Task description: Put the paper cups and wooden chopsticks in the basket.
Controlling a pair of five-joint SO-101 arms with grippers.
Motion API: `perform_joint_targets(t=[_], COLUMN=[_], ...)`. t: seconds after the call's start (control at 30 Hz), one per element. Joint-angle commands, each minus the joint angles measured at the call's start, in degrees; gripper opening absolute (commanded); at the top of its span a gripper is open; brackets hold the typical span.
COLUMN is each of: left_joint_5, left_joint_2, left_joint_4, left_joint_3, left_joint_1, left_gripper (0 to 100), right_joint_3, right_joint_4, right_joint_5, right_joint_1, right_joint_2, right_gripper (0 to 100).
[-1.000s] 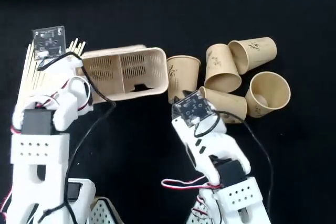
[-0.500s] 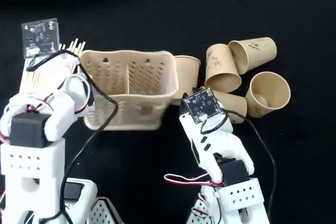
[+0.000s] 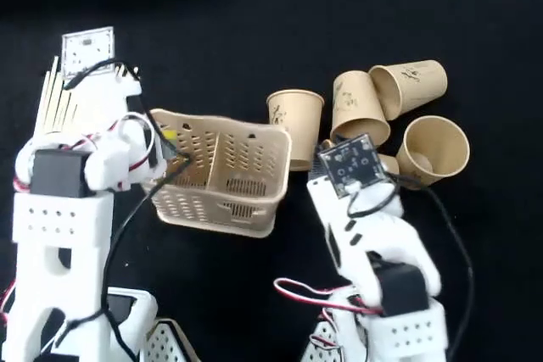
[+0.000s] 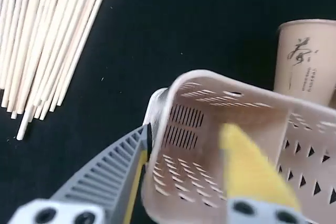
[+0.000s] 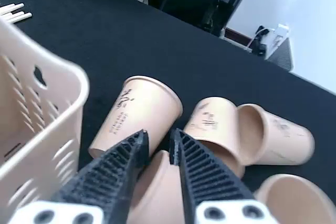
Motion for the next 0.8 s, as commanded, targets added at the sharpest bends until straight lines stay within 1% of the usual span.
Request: perform_joint_targets(t=[0.0,0.1,0.2,0.27,0.37,0.43,0.53,0.67,0.77], left_joint_5=[0.4,0.4,-3.0,-4.7,-7.0,-9.2,-13.1,-14.2,-14.2], left_joint_2=[-6.9,-11.5,-15.2,-16.8,-18.8,-20.8,-24.3,-30.7,-36.4], left_joint_4=[1.9,2.3,2.3,2.1,2.2,2.1,0.2,-2.1,-2.4], left_joint_3=[-2.2,-2.2,-1.6,-0.2,3.2,5.8,11.2,16.6,19.5], left_joint_1=[-2.5,-5.1,-7.4,-9.5,-10.9,-11.3,-14.8,-16.8,-20.1], left_gripper=[31,31,31,31,31,31,31,31,31], right_joint_3=[-12.7,-19.2,-24.4,-27.3,-30.5,-31.8,-32.9,-33.2,-32.9], right_joint_4=[10.2,15.4,17.7,19.7,22.3,23.3,24.3,24.2,23.6], right_joint_5=[3.4,9.0,14.0,17.4,24.7,28.1,29.0,28.8,25.5], right_joint_1=[1.8,4.1,6.2,6.2,6.2,6.5,6.3,5.4,4.0], right_joint_2=[1.1,7.9,18.9,27.6,39.1,45.0,49.8,50.3,51.1], right_gripper=[13.8,19.2,19.4,19.4,19.8,19.8,19.8,19.8,19.8])
